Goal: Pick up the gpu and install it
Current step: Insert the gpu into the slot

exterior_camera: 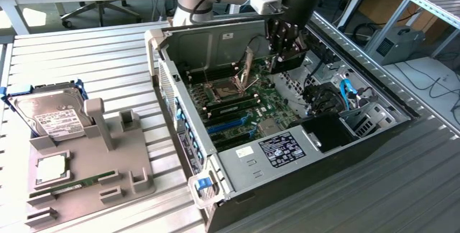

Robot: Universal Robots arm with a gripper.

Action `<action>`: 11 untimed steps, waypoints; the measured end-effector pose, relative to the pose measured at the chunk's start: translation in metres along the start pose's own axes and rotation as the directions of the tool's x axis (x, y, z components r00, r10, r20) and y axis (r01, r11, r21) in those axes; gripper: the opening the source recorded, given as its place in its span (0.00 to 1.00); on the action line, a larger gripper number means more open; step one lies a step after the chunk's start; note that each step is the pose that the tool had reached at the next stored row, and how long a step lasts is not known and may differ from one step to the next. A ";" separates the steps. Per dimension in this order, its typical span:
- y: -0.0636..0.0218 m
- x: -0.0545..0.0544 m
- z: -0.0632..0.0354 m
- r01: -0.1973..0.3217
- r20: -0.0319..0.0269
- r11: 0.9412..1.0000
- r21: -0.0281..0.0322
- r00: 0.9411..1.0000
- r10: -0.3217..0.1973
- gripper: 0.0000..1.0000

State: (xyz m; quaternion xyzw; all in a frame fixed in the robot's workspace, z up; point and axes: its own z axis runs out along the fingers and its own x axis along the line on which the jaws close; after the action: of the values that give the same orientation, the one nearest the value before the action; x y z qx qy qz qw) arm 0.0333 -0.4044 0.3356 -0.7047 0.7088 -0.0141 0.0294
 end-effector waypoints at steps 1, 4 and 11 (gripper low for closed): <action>0.0005 0.000 0.0000 -0.008 -0.001 1.000 0.000 1.000 0.008 0.27; 0.0145 0.000 -0.0007 -0.012 -0.001 1.000 0.000 1.000 0.012 0.27; 0.0345 0.001 -0.0017 -0.012 0.000 1.000 0.000 1.000 0.012 0.27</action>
State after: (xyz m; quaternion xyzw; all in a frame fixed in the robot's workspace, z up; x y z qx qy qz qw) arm -0.0012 -0.4048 0.3351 -0.7004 0.7130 -0.0142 0.0294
